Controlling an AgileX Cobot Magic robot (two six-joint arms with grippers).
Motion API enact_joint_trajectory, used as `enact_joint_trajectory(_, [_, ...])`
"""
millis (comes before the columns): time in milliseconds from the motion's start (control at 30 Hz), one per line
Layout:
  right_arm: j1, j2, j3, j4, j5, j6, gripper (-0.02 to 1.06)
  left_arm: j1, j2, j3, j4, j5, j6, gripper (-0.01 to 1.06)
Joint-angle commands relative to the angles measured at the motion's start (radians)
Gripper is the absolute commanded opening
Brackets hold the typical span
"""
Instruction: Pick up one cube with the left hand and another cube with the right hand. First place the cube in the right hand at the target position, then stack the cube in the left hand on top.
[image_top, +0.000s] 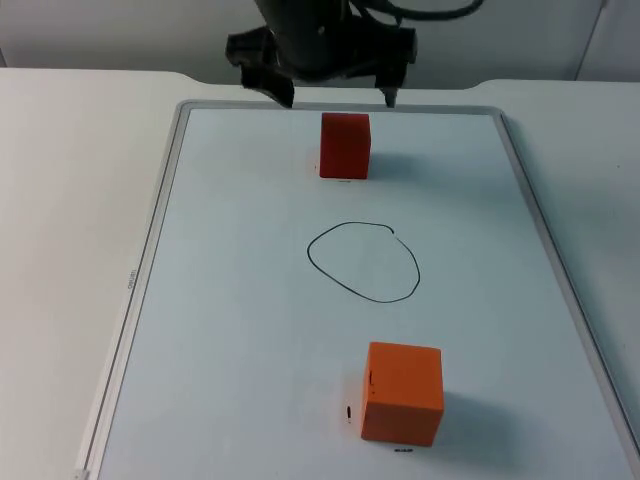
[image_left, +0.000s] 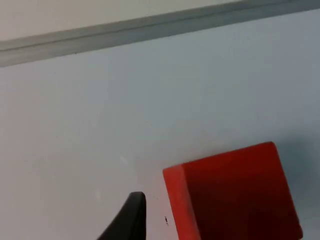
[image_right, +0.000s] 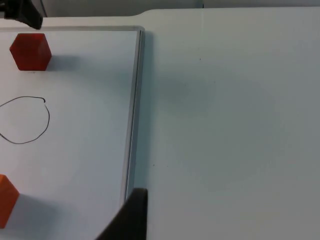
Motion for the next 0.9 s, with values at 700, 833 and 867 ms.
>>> enact_joint_trajectory(700, [-0.007,-0.003,0.005,0.002,-0.010,0.002,1.05,-0.024,0.081,-0.011,0.025,-0.112,-0.085,0.96])
enact_joint_trajectory(833, [-0.007,-0.003,0.005,0.002,-0.010,0.002,1.05,-0.024,0.085,-0.011,0.025,-0.110,-0.085,0.71])
enact_joint_trajectory(867, [-0.007,-0.003,0.005,0.002,-0.010,0.002,1.05,-0.024,0.086,-0.011,0.025,-0.106,-0.085,0.64])
